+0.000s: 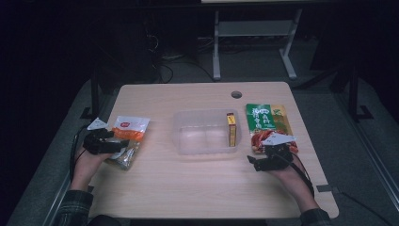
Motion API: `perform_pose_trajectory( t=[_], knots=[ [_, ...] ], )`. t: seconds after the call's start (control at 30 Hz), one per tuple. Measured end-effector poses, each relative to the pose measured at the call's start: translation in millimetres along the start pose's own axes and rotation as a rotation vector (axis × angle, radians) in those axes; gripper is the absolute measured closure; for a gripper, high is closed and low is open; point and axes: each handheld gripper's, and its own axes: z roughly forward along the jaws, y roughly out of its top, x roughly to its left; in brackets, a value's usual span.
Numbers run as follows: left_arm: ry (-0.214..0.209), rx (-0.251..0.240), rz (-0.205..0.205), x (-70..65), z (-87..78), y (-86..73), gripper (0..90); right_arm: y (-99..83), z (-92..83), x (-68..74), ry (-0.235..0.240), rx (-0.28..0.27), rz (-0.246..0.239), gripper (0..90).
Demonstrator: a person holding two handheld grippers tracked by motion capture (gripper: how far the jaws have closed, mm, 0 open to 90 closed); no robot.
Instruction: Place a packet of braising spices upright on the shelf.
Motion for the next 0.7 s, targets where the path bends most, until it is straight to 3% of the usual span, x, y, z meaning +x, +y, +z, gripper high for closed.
perform_pose_trajectory(
  t=[0.13, 0.23, 0.43, 0.57, 0.7],
  knots=[
    [-0.024, -0.003, 0.011, -8.6, -2.5, -0.9, 18.6, 4.5, 3.1, -16.8, -0.023, -0.018, 0.066, 21.1],
    [-0.051, -0.017, 0.003, -14.5, -4.6, -1.5, 18.6, 5.7, 2.6, -26.9, -0.075, -0.002, 0.073, 31.6],
    [-0.082, -0.024, 0.027, -32.9, -8.3, -1.3, 18.6, 3.7, -0.6, -56.8, -0.123, 0.010, 0.108, 67.5],
    [-0.101, -0.026, 0.051, -49.7, -9.3, -1.9, 18.6, 2.5, 2.2, -75.8, -0.135, 0.028, 0.136, 83.9],
    [-0.131, -0.038, 0.081, -67.3, -11.2, -2.9, 18.6, 0.3, 8.6, -87.5, -0.136, 0.077, 0.135, 89.7]
  ],
)
